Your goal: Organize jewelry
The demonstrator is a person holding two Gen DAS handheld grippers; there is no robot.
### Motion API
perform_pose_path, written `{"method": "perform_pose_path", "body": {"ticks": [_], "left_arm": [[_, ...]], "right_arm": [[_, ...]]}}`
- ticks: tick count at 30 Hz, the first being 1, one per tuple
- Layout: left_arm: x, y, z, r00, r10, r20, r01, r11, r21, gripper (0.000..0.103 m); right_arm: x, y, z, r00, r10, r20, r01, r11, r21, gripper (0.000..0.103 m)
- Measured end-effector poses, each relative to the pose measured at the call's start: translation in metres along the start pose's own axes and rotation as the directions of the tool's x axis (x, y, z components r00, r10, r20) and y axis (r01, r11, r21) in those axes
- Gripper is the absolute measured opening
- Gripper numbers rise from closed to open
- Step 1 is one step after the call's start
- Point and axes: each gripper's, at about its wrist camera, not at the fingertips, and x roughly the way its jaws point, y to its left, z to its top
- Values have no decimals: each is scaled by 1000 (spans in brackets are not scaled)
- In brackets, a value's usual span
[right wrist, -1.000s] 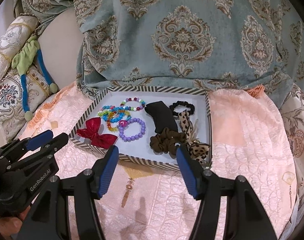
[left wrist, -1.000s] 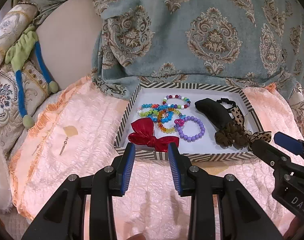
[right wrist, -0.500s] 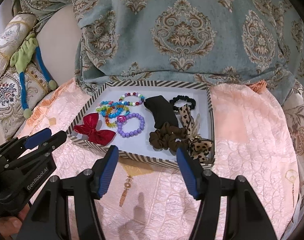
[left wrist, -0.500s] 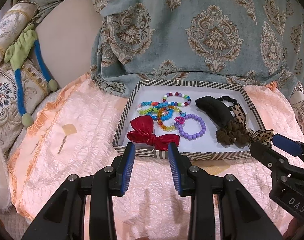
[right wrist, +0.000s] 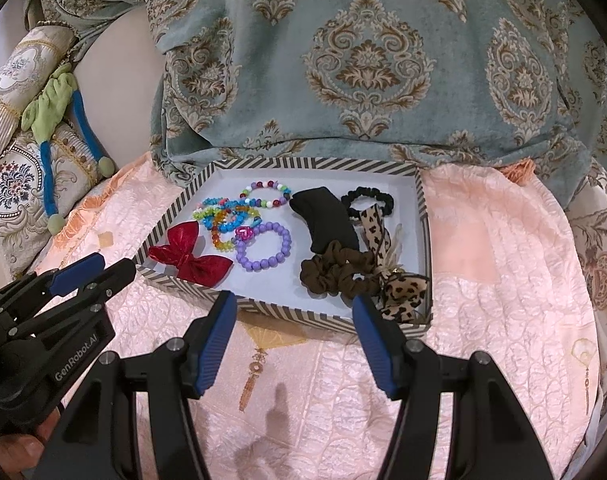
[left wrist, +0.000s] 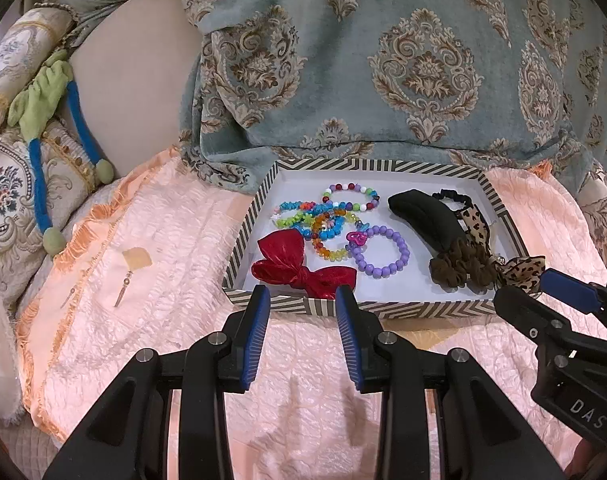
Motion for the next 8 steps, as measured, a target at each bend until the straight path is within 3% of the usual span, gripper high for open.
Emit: {"method": "perform_pose_path", "body": {"ticks": [8], "left_arm": [[2, 2, -2, 1000, -29, -4, 29, 1000, -6, 18]], "right_arm": [[1, -3, -3, 1000, 2, -5, -2, 1000, 1, 63]]}}
